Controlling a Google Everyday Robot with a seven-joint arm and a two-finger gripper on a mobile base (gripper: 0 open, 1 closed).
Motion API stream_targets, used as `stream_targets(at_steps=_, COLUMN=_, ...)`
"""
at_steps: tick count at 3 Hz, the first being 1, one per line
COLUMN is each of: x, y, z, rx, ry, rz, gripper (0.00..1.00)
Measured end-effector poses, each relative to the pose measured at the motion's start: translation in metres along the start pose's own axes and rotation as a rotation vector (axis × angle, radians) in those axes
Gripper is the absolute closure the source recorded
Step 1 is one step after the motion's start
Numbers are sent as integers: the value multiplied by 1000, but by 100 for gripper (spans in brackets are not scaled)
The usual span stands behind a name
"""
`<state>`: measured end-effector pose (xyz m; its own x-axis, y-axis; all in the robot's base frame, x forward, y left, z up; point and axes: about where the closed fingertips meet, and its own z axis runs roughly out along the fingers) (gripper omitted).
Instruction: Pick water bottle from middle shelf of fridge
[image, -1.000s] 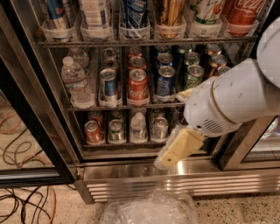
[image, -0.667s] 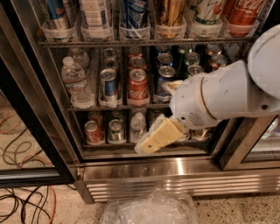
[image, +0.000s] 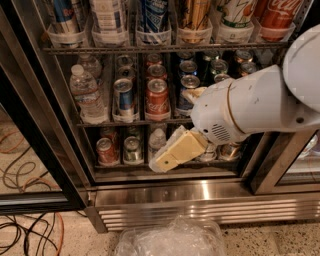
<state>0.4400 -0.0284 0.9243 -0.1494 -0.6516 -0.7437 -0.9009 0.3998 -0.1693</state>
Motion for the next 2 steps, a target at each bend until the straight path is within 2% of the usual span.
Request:
stream_targets(at_steps=1, x=-8, y=3, z=12, rx=32, ry=-59, rz=8, gripper=0)
stream_targets(at_steps=2, x=-19, y=30, z=51, rx=58, ry=-122, rz=71, gripper=0)
